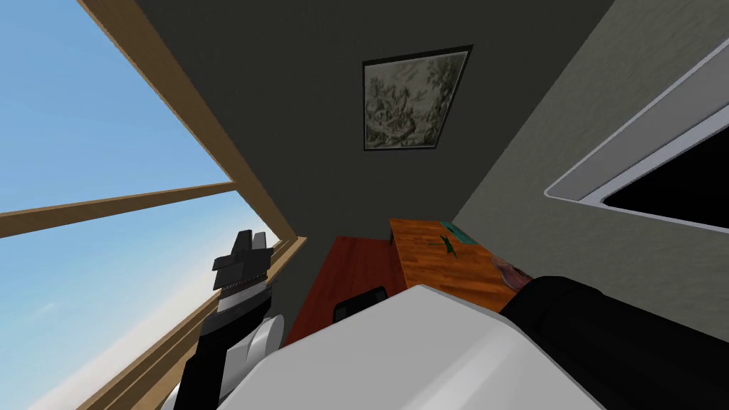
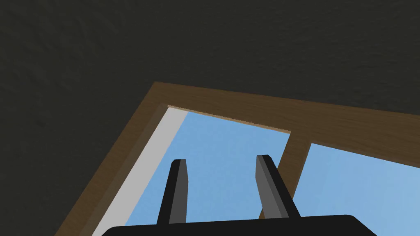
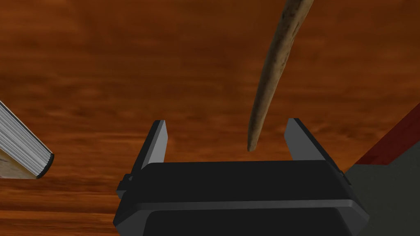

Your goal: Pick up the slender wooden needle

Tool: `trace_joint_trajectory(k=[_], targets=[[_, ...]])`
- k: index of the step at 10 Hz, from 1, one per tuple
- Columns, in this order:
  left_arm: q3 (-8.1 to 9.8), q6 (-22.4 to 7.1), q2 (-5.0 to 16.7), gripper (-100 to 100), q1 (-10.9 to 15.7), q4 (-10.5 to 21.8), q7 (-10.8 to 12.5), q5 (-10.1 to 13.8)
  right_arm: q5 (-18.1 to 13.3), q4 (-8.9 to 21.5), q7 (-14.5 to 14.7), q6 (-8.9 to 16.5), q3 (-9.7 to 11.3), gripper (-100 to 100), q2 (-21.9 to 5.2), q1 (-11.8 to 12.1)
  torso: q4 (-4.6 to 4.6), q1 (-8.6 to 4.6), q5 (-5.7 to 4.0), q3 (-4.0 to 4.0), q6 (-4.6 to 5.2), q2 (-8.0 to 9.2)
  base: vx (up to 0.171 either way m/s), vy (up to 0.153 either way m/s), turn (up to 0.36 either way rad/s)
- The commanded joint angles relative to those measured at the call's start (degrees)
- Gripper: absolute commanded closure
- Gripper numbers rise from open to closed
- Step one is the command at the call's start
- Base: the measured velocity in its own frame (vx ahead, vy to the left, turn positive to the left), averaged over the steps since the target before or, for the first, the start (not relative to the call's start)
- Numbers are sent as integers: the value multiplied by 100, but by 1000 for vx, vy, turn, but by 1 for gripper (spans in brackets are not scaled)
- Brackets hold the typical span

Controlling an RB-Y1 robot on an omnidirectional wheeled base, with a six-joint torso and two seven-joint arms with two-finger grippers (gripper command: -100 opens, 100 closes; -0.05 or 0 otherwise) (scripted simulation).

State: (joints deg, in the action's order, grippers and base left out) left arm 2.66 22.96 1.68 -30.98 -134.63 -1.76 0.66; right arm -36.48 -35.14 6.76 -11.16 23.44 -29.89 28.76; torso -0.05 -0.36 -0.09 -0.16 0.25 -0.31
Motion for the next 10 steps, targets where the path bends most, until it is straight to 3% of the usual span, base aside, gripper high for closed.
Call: trace_joint_trajectory(k=[1,3,5,6,7,9,10], targets=[[0,0,0,0,0,0,0,0,286,-186,96,267,167,-100,81,155,0,0,0,0,0,0,-103,18,321],[-1,0,0,0,2,0,0,0,628,-186,96,267,167,-100,81,155,6,4,2,15,-6,26,-98,-1,358],[0,0,0,0,0,0,0,0,898,-186,96,267,167,-100,81,155,0,-6,-1,1,2,2,-17,-7,-18],[0,0,0,0,-1,0,0,0,1107,-351,202,525,325,-100,166,298,-2,-3,-1,-6,2,-10,-113,37,407],[-1,0,0,0,2,0,0,0,1276,-351,202,525,325,-100,166,298,3,10,2,9,-6,19,-144,31,469],[0,0,0,0,0,0,0,0,1629,-351,202,525,325,-100,166,298,4,-5,0,11,1,18,-47,-9,84],[1,0,0,0,-1,0,0,0,1802,-516,308,782,484,-100,252,440,0,-9,-2,0,3,0,-108,28,346]])
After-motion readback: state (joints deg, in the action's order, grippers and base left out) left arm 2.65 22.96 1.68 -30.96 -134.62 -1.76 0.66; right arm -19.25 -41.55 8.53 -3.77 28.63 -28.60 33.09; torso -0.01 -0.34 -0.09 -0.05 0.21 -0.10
